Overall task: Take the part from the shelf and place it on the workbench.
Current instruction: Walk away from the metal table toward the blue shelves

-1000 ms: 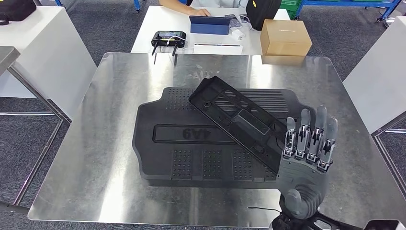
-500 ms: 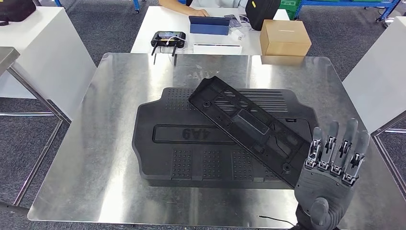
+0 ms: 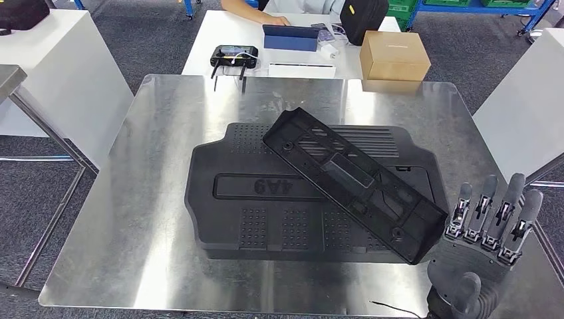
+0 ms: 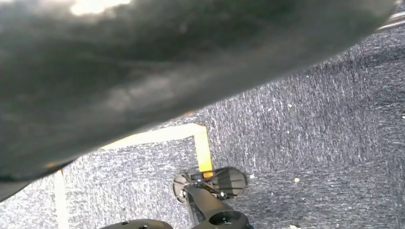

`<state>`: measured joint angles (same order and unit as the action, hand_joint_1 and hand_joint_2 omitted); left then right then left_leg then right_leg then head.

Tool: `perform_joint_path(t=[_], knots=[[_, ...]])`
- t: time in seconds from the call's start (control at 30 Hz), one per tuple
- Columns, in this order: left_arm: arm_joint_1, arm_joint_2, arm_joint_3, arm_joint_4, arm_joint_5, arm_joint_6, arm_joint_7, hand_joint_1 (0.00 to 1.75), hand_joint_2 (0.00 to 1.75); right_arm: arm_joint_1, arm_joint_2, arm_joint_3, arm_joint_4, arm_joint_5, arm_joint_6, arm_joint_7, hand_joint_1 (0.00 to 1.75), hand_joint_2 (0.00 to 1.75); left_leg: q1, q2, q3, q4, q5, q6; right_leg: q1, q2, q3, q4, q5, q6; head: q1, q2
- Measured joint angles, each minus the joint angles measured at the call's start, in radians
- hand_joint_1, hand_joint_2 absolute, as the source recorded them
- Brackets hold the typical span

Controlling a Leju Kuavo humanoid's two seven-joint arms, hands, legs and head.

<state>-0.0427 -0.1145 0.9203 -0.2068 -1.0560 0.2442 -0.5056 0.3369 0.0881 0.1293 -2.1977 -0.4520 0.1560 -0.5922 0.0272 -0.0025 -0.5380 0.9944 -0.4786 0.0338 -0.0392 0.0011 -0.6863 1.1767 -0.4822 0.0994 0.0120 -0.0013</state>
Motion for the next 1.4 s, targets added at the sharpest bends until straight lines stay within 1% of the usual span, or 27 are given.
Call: perform_joint_path(t=[0.03, 0.07, 0.1, 0.13, 0.2, 0.27, 0.3, 0.37, 0.4, 0.43, 0.47, 0.53, 0.6, 0.67, 0.73, 0.77, 0.8, 0.87, 0.93, 0.97, 1.0, 1.07, 1.1, 1.13, 1.23, 1.3, 1.4], knots=[[0.000, 0.000, 0.000, 0.000, 0.000, 0.000, 0.000, 0.00, 0.00, 0.000, 0.000, -0.002, 0.000, 0.000, 0.000, 0.000, 0.00, 1.75, 0.003, -0.001, 0.002, 0.001, -0.003, -0.008, -0.003, -0.004, 0.043, -0.078, 0.023, 0.011, 0.002, 0.000], [0.000, 0.000, 0.000, 0.000, 0.000, 0.000, 0.000, 0.00, 0.00, 0.000, 0.000, -0.003, 0.000, 0.000, 0.000, 0.001, 0.00, 1.75, 0.003, -0.002, 0.003, 0.003, -0.006, -0.018, -0.004, -0.004, 0.080, -0.141, 0.041, 0.013, 0.004, 0.000], [0.000, 0.001, 0.001, -0.001, 0.000, 0.001, 0.000, 0.00, 0.00, 0.000, 0.001, -0.004, 0.000, 0.000, 0.000, 0.001, 0.00, 1.75, 0.002, -0.002, 0.004, 0.004, -0.009, -0.026, -0.002, -0.004, 0.102, -0.177, 0.050, 0.006, 0.004, 0.000], [0.001, 0.002, 0.001, -0.001, 0.000, 0.001, 0.000, 0.00, 0.00, 0.000, 0.002, -0.005, -0.001, 0.000, 0.000, 0.002, 0.00, 1.75, 0.001, -0.002, 0.005, 0.004, -0.011, -0.035, 0.002, -0.003, 0.109, -0.188, 0.052, -0.006, 0.005, 0.000], [0.000, 0.002, 0.001, -0.001, 0.000, 0.001, 0.000, 0.00, 0.00, 0.001, 0.004, -0.007, -0.001, -0.001, 0.000, 0.002, 0.00, 1.75, 0.004, -0.001, 0.009, 0.002, -0.012, -0.047, 0.006, 0.000, 0.109, -0.184, 0.053, -0.032, 0.002, 0.000], [0.000, 0.002, 0.002, -0.001, 0.000, 0.001, 0.001, 0.00, 0.00, 0.003, 0.006, -0.010, -0.002, -0.001, 0.002, 0.002, 0.00, 1.75, 0.009, 0.000, 0.000, 0.032, -0.036, -0.052, 0.004, 0.001, 0.111, -0.185, 0.053, -0.050, 0.001, 0.000], [0.000, 0.002, 0.003, -0.001, 0.000, 0.001, 0.001, 0.00, 0.00, 0.004, 0.007, -0.011, -0.003, -0.001, 0.002, 0.002, 0.00, 1.75, 0.009, 0.000, -0.019, 0.077, -0.064, -0.053, 0.004, 0.000, 0.112, -0.186, 0.053, -0.057, -0.001, 0.000], [0.001, 0.002, 0.005, -0.001, 0.003, 0.001, 0.001, 0.00, 0.00, 0.012, 0.009, -0.017, -0.003, -0.002, 0.004, 0.002, 0.00, 1.75, 0.008, -0.001, -0.085, 0.217, -0.133, -0.051, 0.010, -0.001, 0.113, -0.186, 0.051, -0.067, -0.004, 0.000], [0.003, 0.002, 0.008, -0.001, 0.006, 0.000, 0.001, 0.00, 0.00, 0.018, 0.011, -0.021, -0.003, -0.002, 0.006, 0.001, 0.00, 1.75, 0.007, -0.001, -0.114, 0.276, -0.154, -0.049, 0.014, -0.001, 0.113, -0.186, 0.051, -0.069, -0.004, 0.000], [0.004, 0.003, 0.010, -0.001, 0.009, -0.001, 0.001, 0.00, 0.00, 0.024, 0.013, -0.025, -0.003, 0.000, 0.007, 0.001, 0.00, 1.75, 0.006, -0.001, -0.129, 0.302, -0.154, -0.047, 0.017, 0.000, 0.114, -0.185, 0.051, -0.071, -0.004, 0.000], [0.006, 0.004, 0.014, -0.001, 0.014, -0.004, 0.002, 0.00, 0.00, 0.030, 0.017, -0.027, -0.004, 0.005, 0.008, 0.000, 0.00, 1.75, 0.006, -0.001, -0.123, 0.287, -0.134, -0.044, 0.019, 0.001, 0.115, -0.185, 0.051, -0.072, -0.004, 0.000], [0.007, 0.009, 0.022, -0.001, 0.025, -0.012, 0.002, 0.00, 0.00, 0.043, 0.028, -0.028, -0.008, 0.024, 0.009, -0.002, 0.00, 1.75, 0.005, -0.001, -0.067, 0.166, -0.063, -0.036, 0.021, 0.005, 0.119, -0.185, 0.050, -0.072, -0.005, 0.000], [0.007, 0.016, 0.032, -0.001, 0.035, -0.020, 0.003, 0.00, 0.00, 0.056, 0.042, -0.028, -0.016, 0.048, 0.006, -0.006, 0.00, 1.75, 0.001, -0.001, -0.017, 0.056, -0.022, -0.032, 0.027, 0.006, 0.119, -0.182, 0.049, -0.068, -0.004, 0.000], [0.010, 0.020, 0.042, -0.001, 0.041, -0.023, 0.008, 0.00, 0.00, 0.071, 0.054, -0.024, -0.026, 0.069, 0.001, -0.013, 0.00, 1.75, -0.007, -0.003, -0.010, 0.031, -0.017, -0.028, 0.029, 0.006, 0.116, -0.181, 0.050, -0.059, -0.004, 0.000], [0.015, 0.021, 0.050, -0.001, 0.044, -0.023, 0.012, 0.00, 0.00, 0.090, 0.064, -0.020, -0.039, 0.086, -0.004, -0.022, 0.00, 1.75, -0.010, -0.003, -0.014, 0.028, -0.010, -0.016, 0.026, 0.006, 0.111, -0.178, 0.048, -0.050, -0.004, 0.000], [0.018, 0.022, 0.054, -0.001, 0.047, -0.023, 0.014, 0.00, 0.00, 0.097, 0.068, -0.019, -0.046, 0.093, -0.007, -0.026, 0.00, 1.75, -0.010, -0.003, -0.015, 0.025, -0.005, -0.009, 0.024, 0.006, 0.101, -0.160, 0.036, -0.049, -0.003, 0.000], [0.020, 0.023, 0.058, -0.001, 0.049, -0.023, 0.015, 0.00, 0.00, 0.103, 0.070, -0.018, -0.051, 0.097, -0.009, -0.029, 0.00, 1.75, -0.008, -0.002, -0.018, 0.023, -0.001, -0.002, 0.024, 0.005, 0.083, -0.125, 0.015, -0.051, -0.001, 0.000], [0.021, 0.025, 0.064, -0.001, 0.052, -0.023, 0.017, 0.00, 0.00, 0.111, 0.075, -0.017, -0.058, 0.103, -0.014, -0.035, 0.00, 1.75, -0.009, 0.000, -0.026, 0.023, 0.005, 0.006, 0.022, 0.004, 0.025, 0.004, -0.048, -0.058, 0.001, 0.000], [0.022, 0.025, 0.069, -0.001, 0.052, -0.023, 0.018, 0.00, 0.00, 0.115, 0.076, -0.017, -0.060, 0.104, -0.017, -0.039, 0.00, 1.75, -0.011, 0.000, -0.033, 0.024, 0.009, 0.009, 0.022, 0.004, -0.013, 0.101, -0.084, -0.054, 0.001, 0.000], [0.023, 0.025, 0.071, -0.001, 0.052, -0.023, 0.016, 0.00, 0.00, 0.116, 0.077, -0.017, -0.060, 0.103, -0.018, -0.039, 0.00, 1.75, -0.012, 0.000, -0.035, 0.024, 0.010, 0.008, 0.022, 0.004, -0.005, 0.095, -0.079, -0.047, 0.001, 0.000], [0.023, 0.024, 0.072, -0.001, 0.052, -0.023, 0.013, 0.00, 0.00, 0.115, 0.077, -0.017, -0.060, 0.102, -0.019, -0.039, 0.00, 1.75, -0.012, 0.000, -0.036, 0.024, 0.012, 0.007, 0.022, 0.004, 0.026, 0.048, -0.061, -0.039, 0.001, 0.000], [0.022, 0.023, 0.072, -0.001, 0.052, -0.023, 0.004, 0.00, 0.00, 0.108, 0.078, -0.017, -0.061, 0.099, -0.020, -0.039, 0.00, 1.75, -0.014, -0.001, -0.036, 0.025, 0.014, 0.002, 0.024, 0.003, 0.112, -0.100, -0.018, -0.030, 0.001, 0.000], [0.021, 0.022, 0.072, -0.001, 0.051, -0.023, 0.000, 0.00, 0.00, 0.105, 0.079, -0.017, -0.061, 0.097, -0.019, -0.038, 0.00, 1.75, -0.017, -0.001, -0.036, 0.025, 0.015, -0.002, 0.026, 0.002, 0.142, -0.155, -0.003, -0.033, 0.001, 0.000], [0.021, 0.022, 0.073, -0.001, 0.051, -0.022, -0.003, 0.00, 0.00, 0.101, 0.079, -0.017, -0.061, 0.094, -0.019, -0.036, 0.00, 1.75, -0.019, -0.001, -0.036, 0.026, 0.017, -0.007, 0.028, 0.002, 0.157, -0.185, 0.004, -0.038, 0.000, 0.000], [0.020, 0.023, 0.073, -0.002, 0.045, -0.021, -0.009, 0.00, 0.00, 0.099, 0.082, -0.018, -0.061, 0.087, -0.017, -0.030, 0.00, 1.75, -0.017, -0.001, -0.037, 0.026, 0.018, -0.023, 0.026, 0.001, 0.158, -0.195, 0.013, -0.058, -0.001, 0.000], [0.021, 0.024, 0.073, -0.002, 0.040, -0.020, -0.009, 0.00, 0.00, 0.099, 0.084, -0.018, -0.061, 0.084, -0.015, -0.027, 0.00, 1.75, -0.014, -0.001, -0.054, 0.071, -0.018, -0.031, 0.018, -0.001, 0.163, -0.200, 0.021, -0.073, -0.004, 0.000], [0.021, 0.025, 0.073, -0.002, 0.031, -0.016, -0.009, 0.00, 0.00, 0.100, 0.088, -0.018, -0.061, 0.079, -0.013, -0.023, 0.00, 1.75, -0.012, -0.001, -0.127, 0.254, -0.122, -0.039, 0.016, -0.003, 0.162, -0.200, 0.026, -0.082, -0.007, 0.000]])
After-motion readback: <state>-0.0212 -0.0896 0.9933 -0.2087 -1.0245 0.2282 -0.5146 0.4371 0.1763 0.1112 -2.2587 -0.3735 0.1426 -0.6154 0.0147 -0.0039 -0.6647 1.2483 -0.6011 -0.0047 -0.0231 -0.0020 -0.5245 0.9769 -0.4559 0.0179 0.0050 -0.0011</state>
